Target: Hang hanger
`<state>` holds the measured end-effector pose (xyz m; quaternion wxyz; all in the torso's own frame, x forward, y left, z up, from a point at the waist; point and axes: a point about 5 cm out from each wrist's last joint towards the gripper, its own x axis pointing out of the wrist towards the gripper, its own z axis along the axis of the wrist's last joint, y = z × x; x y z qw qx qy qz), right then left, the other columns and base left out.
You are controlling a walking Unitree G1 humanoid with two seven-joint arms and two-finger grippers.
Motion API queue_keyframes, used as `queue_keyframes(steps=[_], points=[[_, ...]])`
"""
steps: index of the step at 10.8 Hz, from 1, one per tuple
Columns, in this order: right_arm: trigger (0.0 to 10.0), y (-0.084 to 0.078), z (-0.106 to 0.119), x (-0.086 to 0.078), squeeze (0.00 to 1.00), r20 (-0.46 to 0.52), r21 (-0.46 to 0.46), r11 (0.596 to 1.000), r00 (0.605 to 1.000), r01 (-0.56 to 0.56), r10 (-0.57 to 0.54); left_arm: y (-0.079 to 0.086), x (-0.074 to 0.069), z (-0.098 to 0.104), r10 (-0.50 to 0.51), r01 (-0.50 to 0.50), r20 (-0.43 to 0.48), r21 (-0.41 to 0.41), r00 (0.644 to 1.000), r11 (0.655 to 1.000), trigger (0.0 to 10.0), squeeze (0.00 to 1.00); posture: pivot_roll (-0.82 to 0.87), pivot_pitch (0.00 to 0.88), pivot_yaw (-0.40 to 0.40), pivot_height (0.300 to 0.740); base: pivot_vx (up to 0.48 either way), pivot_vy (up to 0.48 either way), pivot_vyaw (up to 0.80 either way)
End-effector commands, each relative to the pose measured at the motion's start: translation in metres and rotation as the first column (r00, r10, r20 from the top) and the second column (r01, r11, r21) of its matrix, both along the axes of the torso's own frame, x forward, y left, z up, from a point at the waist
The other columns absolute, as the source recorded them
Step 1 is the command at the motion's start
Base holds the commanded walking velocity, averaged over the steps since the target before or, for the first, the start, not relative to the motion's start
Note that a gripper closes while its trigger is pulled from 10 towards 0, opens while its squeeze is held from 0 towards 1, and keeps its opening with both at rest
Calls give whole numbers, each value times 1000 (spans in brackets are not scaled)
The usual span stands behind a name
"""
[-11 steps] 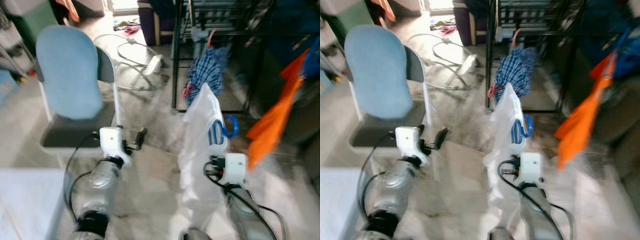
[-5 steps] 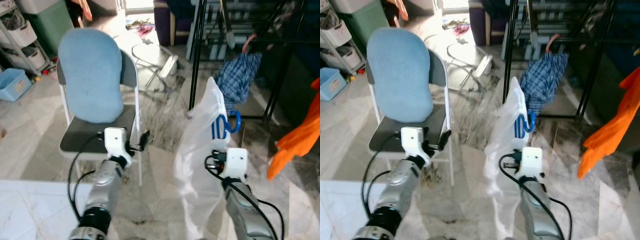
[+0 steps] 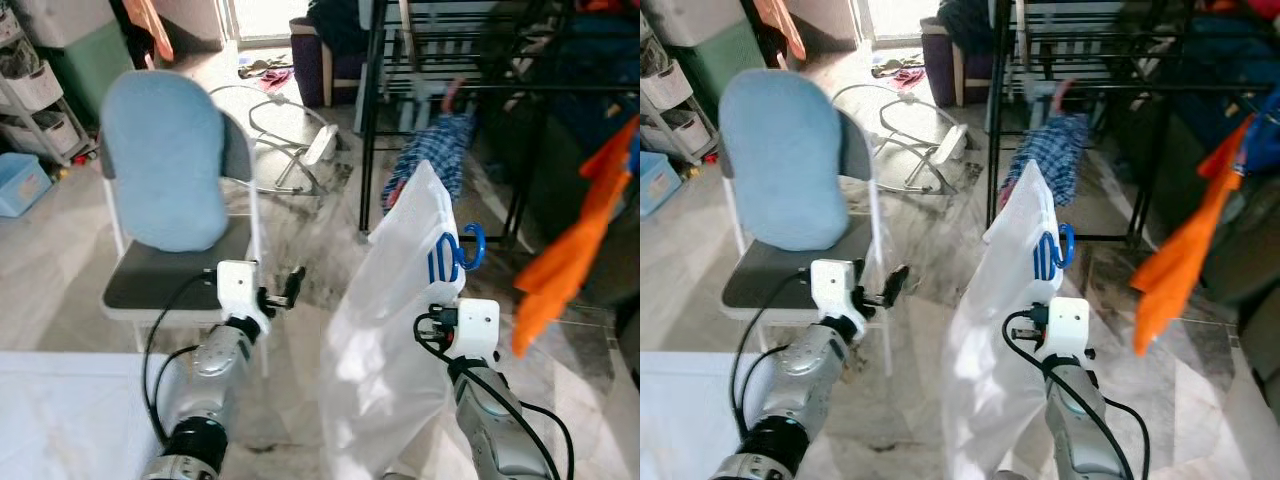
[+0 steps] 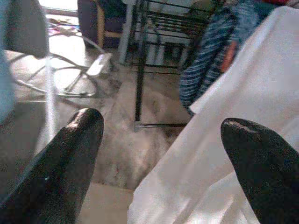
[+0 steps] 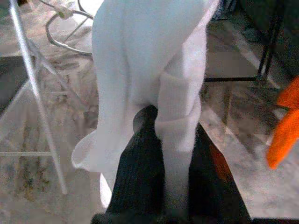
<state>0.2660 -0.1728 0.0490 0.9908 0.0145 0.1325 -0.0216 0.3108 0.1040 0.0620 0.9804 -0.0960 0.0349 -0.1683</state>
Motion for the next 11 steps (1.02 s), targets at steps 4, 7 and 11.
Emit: queue_keyframes(steps=[4,7,11], points=[[10000,-1,6,0,0,40,3,1000,999,12,-12,6,0,-3,0,0,-6,24,1000,1000,10000,0,-178,97,46,740,0,-480,0],[10000,-2,6,-3,0,45,-3,1000,999,18,-18,7,-1,-5,-3,3,-7,32,1000,999,10000,0,-177,96,48,740,0,-480,0],[10000,-3,5,-5,0,44,-21,1000,999,7,-6,9,-2,-3,-25,25,3,-18,1000,1000,10000,0,-182,106,48,740,0,0,0]])
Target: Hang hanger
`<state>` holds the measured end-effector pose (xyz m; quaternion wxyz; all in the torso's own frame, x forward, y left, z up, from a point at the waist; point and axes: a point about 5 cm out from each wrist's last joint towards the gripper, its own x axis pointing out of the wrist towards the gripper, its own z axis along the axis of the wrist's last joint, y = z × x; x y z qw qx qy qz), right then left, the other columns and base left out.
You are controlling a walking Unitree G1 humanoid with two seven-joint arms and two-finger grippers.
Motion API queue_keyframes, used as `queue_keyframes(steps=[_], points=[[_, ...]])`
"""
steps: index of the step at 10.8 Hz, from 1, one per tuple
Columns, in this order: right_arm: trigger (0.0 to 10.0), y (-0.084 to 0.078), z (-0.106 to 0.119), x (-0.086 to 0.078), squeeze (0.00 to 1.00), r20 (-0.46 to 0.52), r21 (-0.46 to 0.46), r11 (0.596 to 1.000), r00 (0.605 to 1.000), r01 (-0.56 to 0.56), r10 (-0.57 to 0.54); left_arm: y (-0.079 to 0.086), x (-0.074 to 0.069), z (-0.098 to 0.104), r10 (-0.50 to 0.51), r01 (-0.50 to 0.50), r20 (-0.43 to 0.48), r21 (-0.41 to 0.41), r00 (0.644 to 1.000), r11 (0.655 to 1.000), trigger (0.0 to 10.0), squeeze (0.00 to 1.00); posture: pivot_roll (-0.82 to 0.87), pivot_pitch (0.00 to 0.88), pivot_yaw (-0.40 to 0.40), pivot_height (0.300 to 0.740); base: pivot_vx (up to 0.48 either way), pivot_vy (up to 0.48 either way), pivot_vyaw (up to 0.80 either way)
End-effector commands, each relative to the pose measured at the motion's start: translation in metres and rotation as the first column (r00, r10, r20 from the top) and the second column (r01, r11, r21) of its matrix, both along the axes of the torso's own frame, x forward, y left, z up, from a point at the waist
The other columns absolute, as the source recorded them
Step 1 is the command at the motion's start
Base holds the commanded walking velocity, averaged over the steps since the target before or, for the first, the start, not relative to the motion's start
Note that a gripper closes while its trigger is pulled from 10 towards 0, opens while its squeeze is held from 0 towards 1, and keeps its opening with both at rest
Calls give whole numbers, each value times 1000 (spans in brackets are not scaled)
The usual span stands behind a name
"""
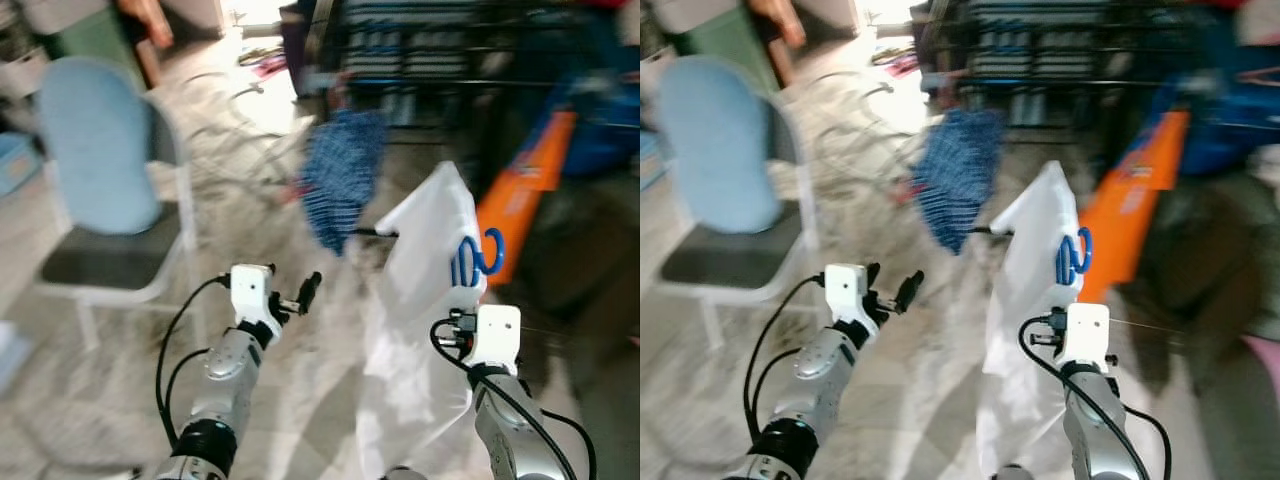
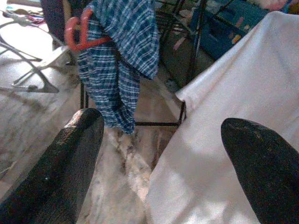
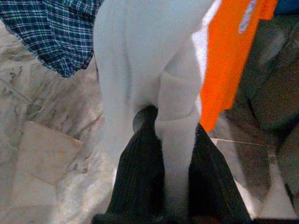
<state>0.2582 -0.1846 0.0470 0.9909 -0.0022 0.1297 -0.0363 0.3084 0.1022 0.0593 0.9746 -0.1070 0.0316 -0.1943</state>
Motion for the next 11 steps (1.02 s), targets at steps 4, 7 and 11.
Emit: queue_keyframes(steps=[4,7,11], points=[[10000,13,2,-1,0,16,12,999,999,-39,39,11,-1,-1,12,-12,2,10,1000,1000,10000,0,-184,115,52,740,222,0,0],[10000,10,6,4,0,40,20,1000,999,-1,0,10,-1,-1,4,-4,3,8,1000,1000,10000,0,-182,115,54,740,370,0,0],[10000,11,5,3,0,33,17,1000,999,-7,7,10,-3,-2,2,-2,5,4,1000,1000,10000,0,-179,117,55,740,352,153,0]])
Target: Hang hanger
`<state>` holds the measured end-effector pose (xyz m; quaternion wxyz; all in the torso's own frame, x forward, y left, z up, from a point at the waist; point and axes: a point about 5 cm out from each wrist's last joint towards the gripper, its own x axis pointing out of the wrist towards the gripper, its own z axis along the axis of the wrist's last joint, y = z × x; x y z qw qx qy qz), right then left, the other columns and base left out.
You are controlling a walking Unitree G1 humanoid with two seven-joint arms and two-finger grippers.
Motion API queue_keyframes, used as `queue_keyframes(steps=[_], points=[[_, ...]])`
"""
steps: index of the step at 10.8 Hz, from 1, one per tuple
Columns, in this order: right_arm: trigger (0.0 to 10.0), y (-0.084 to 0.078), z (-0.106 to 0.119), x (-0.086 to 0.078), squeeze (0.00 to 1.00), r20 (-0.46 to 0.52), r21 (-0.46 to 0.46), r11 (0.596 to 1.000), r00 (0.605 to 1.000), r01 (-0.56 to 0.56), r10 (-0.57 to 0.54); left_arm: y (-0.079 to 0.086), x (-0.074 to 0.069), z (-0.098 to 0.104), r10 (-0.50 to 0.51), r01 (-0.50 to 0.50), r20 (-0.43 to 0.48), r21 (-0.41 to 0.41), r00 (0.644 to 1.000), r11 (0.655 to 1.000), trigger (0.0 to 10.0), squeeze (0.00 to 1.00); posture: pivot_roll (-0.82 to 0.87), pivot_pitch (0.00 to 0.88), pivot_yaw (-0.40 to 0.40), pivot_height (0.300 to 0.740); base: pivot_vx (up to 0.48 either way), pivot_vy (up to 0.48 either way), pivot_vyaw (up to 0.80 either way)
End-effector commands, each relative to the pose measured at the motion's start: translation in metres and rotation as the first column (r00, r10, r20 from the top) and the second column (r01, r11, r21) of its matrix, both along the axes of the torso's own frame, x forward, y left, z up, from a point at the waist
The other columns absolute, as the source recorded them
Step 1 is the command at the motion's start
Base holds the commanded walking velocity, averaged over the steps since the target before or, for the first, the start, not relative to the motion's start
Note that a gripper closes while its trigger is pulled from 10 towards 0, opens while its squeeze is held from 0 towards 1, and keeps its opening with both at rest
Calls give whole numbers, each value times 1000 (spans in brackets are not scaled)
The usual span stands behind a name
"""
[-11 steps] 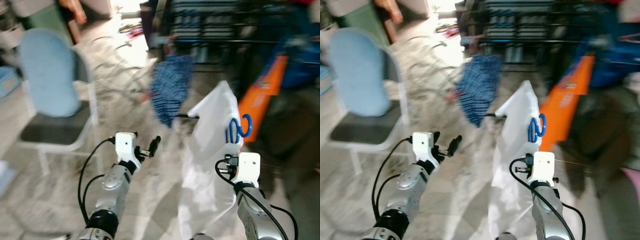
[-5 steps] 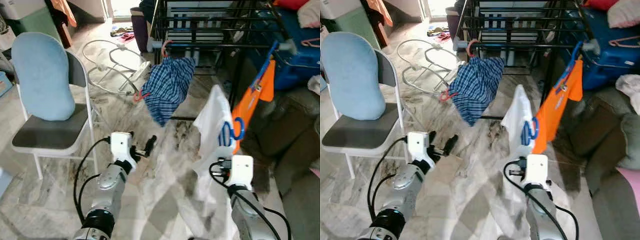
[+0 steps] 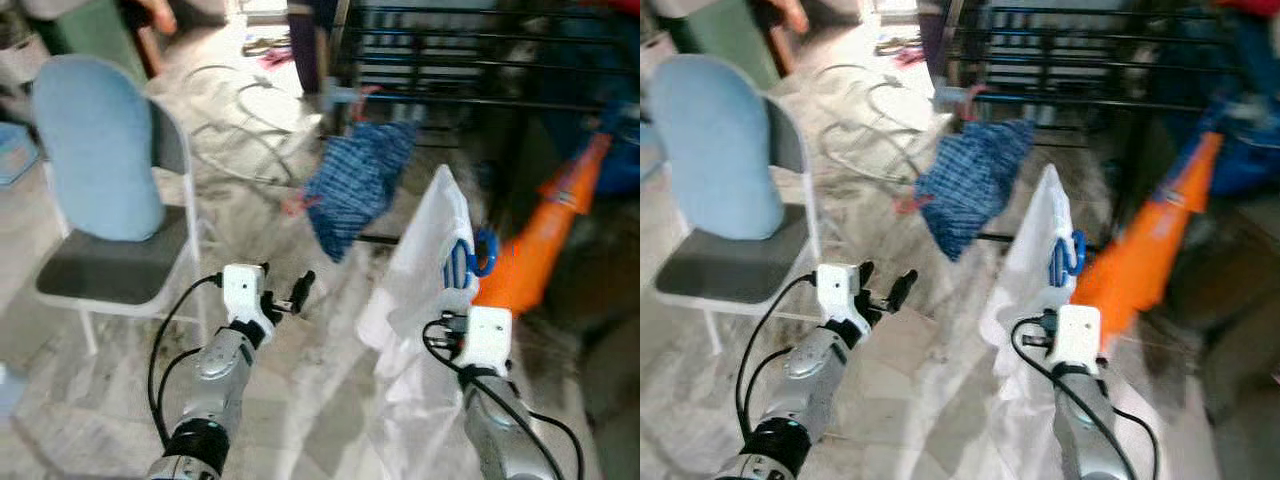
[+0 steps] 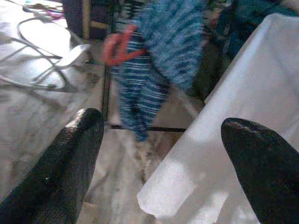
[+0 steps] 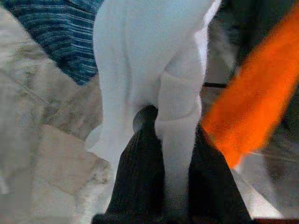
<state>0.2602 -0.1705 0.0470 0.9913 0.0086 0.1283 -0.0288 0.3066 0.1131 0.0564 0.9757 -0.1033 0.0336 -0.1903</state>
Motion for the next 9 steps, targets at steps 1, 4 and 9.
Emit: queue_keyframes(steps=[1,4,9], points=[[10000,-2,5,1,0,31,-7,1000,1000,4,-4,-2,-1,1,-8,8,7,-3,1000,1000,10000,0,-180,118,54,740,337,307,0],[10000,-6,6,0,0,26,-2,1000,999,29,-29,-4,-2,-1,-23,23,1,0,1000,1000,10000,0,-189,126,54,740,360,257,-192],[10000,-4,4,1,0,18,-2,1000,999,30,-30,-7,-3,-2,-42,42,-7,1,999,999,10000,0,-185,117,53,740,361,97,-688]])
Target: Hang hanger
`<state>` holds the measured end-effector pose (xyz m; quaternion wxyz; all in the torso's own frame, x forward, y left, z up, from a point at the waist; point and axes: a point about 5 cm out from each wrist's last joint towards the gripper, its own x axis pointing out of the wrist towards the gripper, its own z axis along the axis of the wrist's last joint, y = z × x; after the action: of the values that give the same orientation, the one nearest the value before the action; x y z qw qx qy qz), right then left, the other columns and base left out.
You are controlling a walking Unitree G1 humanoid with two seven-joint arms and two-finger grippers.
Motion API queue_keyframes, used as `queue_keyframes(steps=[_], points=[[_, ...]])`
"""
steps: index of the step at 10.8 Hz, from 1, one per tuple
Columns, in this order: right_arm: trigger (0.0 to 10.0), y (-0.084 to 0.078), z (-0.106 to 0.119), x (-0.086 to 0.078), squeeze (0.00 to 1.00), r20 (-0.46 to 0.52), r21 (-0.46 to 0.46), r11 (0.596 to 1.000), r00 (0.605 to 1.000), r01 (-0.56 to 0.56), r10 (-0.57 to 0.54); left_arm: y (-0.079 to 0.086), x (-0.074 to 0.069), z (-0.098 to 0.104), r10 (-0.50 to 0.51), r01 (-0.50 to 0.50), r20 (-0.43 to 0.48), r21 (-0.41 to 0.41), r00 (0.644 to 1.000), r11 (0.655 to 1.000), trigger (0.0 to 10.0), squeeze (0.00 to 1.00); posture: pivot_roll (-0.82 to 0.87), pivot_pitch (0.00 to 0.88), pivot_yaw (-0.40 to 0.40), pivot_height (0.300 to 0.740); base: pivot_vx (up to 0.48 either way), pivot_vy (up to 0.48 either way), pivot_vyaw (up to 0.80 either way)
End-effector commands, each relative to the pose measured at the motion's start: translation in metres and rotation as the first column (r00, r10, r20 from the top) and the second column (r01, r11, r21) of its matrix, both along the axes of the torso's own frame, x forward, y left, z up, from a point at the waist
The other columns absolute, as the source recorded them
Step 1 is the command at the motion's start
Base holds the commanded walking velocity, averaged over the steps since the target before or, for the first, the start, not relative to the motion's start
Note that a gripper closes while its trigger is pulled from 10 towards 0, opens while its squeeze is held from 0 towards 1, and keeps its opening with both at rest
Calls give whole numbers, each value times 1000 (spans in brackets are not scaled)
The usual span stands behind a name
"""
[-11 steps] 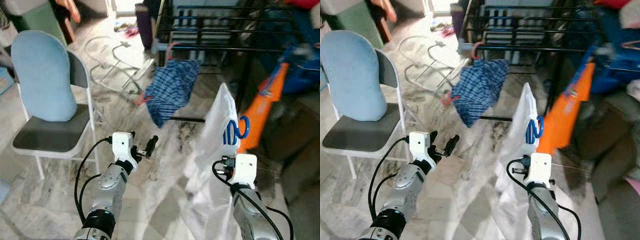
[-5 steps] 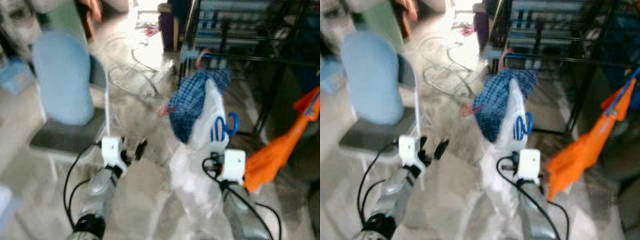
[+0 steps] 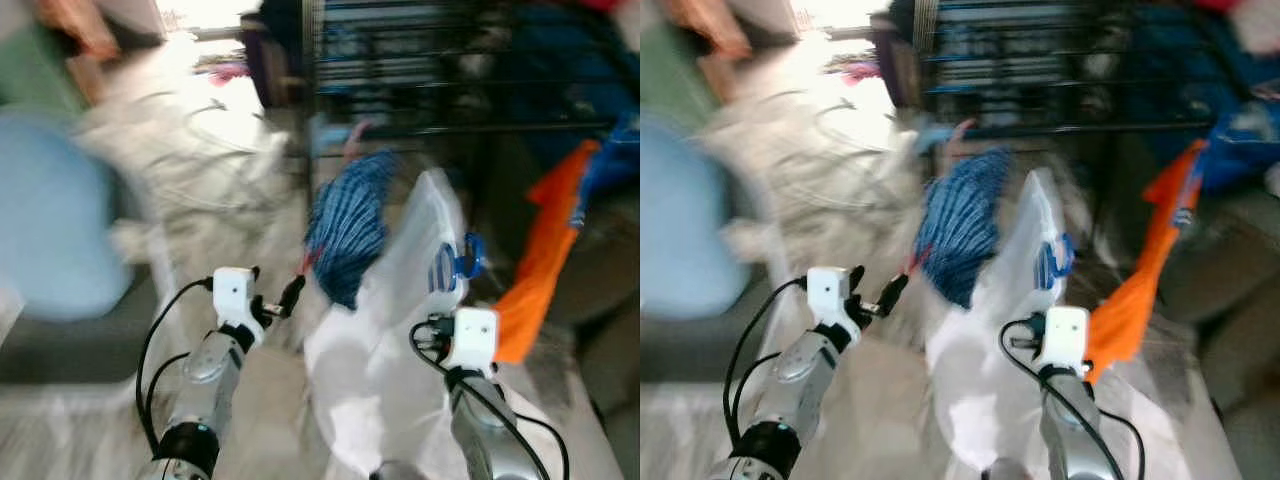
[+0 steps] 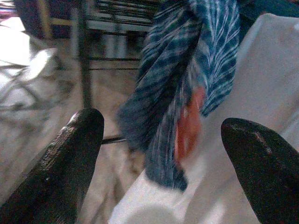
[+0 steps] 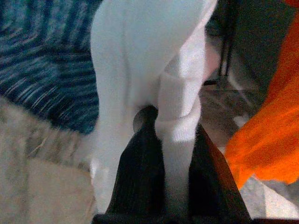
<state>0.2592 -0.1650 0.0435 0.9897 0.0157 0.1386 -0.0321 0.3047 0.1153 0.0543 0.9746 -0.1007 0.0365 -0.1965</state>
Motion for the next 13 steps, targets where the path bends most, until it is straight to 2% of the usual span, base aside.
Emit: queue_keyframes(steps=[1,4,6,10,13], points=[[10000,-10,9,3,0,43,-16,1000,999,20,-20,-10,-1,0,-26,26,-4,-5,1000,1000,10000,0,-184,115,51,740,349,0,-769],[10000,-9,11,4,0,53,-27,1000,999,3,-2,-10,-3,-2,-15,15,-17,-15,1000,1000,10000,0,-181,117,43,740,323,0,0],[10000,-9,14,4,0,66,-44,999,997,-23,26,-6,-3,-3,14,-14,-15,0,1000,1000,10000,0,-181,122,40,740,0,0,0],[10000,-12,35,12,0,109,-87,988,984,-129,138,-2,-10,-7,9,-8,-18,4,1000,1000,10000,0,-178,160,47,740,0,0,0],[10000,-15,57,33,0,119,37,982,977,-185,179,-2,-13,-8,-1,2,-24,15,1000,1000,10000,0,-174,176,54,740,0,0,0]])
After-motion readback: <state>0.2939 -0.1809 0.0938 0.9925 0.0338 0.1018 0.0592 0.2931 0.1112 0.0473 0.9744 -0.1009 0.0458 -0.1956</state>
